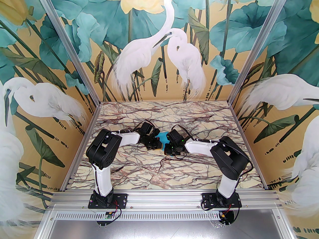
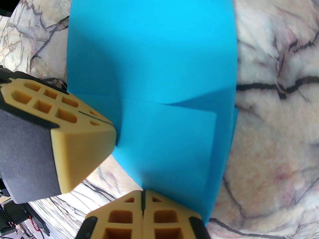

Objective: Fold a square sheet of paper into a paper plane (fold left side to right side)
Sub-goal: Third fold the triangle at the center of the table.

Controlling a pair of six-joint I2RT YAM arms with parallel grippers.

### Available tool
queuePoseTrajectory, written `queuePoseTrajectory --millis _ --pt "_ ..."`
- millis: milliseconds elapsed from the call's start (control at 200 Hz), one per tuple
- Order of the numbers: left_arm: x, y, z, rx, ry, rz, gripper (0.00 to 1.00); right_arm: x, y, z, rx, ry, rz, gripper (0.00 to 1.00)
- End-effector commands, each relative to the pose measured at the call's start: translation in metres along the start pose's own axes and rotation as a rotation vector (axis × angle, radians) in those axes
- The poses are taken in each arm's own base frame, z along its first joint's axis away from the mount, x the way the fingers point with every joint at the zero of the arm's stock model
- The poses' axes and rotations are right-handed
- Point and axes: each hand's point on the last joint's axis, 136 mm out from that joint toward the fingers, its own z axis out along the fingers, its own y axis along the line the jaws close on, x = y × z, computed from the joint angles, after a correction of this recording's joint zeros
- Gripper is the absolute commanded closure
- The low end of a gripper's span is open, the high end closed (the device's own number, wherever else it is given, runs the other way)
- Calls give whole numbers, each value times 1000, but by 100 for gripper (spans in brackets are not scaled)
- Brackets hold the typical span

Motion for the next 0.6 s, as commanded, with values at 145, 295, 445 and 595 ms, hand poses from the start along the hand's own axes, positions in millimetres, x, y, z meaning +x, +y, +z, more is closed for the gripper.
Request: queuePoseTrajectory --millis 145,295,445,595 --pt "21 37 7 -143 55 -56 100 30 -29 -7 85 107 61 100" --pt "21 37 7 -144 56 -54 100 40 -37 -9 105 129 79 100" --pt "21 37 7 -144 58 -53 100 50 -47 -12 131 139 97 100" --pt "20 37 7 -144 59 -47 100 56 -59 -18 149 130 132 100"
